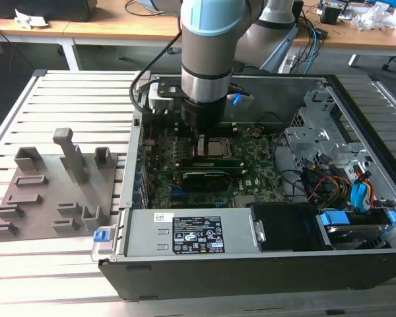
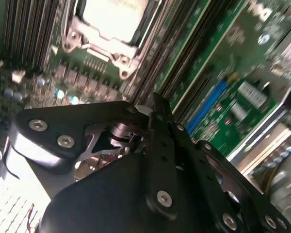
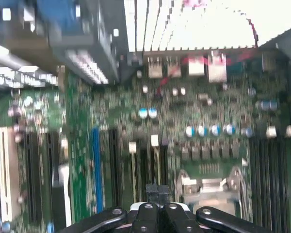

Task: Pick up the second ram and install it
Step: 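Press down the second ram until it locks into place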

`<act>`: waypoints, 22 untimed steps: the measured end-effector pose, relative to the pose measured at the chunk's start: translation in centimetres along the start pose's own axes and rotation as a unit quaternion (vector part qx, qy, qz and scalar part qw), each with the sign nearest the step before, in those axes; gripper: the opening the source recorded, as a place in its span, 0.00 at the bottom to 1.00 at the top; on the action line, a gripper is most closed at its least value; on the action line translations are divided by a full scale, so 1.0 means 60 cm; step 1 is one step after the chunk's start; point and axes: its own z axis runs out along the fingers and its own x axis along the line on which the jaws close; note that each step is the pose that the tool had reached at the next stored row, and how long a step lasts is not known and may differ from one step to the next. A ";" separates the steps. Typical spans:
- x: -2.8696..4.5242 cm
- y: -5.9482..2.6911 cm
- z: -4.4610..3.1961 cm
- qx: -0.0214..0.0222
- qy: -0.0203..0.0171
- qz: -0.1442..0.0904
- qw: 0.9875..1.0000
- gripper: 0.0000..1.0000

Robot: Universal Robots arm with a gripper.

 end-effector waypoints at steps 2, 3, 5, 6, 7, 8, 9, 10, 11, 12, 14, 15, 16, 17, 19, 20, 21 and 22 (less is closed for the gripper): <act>0.001 0.005 0.003 0.000 0.000 0.000 1.000 0.10; 0.001 0.006 0.006 0.000 0.000 0.000 1.000 0.10; 0.001 0.007 0.009 0.000 0.000 0.000 1.000 0.10; 0.001 0.007 0.010 0.000 0.000 0.000 1.000 0.10; 0.001 0.007 0.010 0.000 0.000 0.000 1.000 0.10; 0.001 0.007 0.010 0.000 0.000 0.000 1.000 0.10; 0.000 0.002 0.006 0.000 -0.005 0.000 1.000 0.10; 0.000 -0.013 0.005 -0.001 -0.007 0.000 1.000 0.10; -0.002 -0.031 0.004 -0.001 -0.009 0.000 1.000 0.10; -0.003 -0.054 0.004 -0.002 -0.012 0.000 1.000 0.10; -0.004 -0.063 -0.003 -0.002 -0.012 0.000 1.000 0.10; -0.004 -0.063 -0.016 -0.002 -0.012 0.000 1.000 0.10; -0.005 -0.063 -0.029 -0.002 -0.012 0.000 1.000 0.10; -0.005 -0.063 -0.037 -0.002 -0.012 0.000 1.000 0.10; -0.005 -0.063 -0.037 -0.002 -0.014 0.000 1.000 0.10; -0.005 -0.063 -0.037 -0.002 -0.013 0.000 1.000 0.10; -0.005 -0.063 -0.037 -0.002 -0.013 0.000 1.000 0.10; -0.005 -0.063 -0.037 -0.002 -0.013 0.000 1.000 0.10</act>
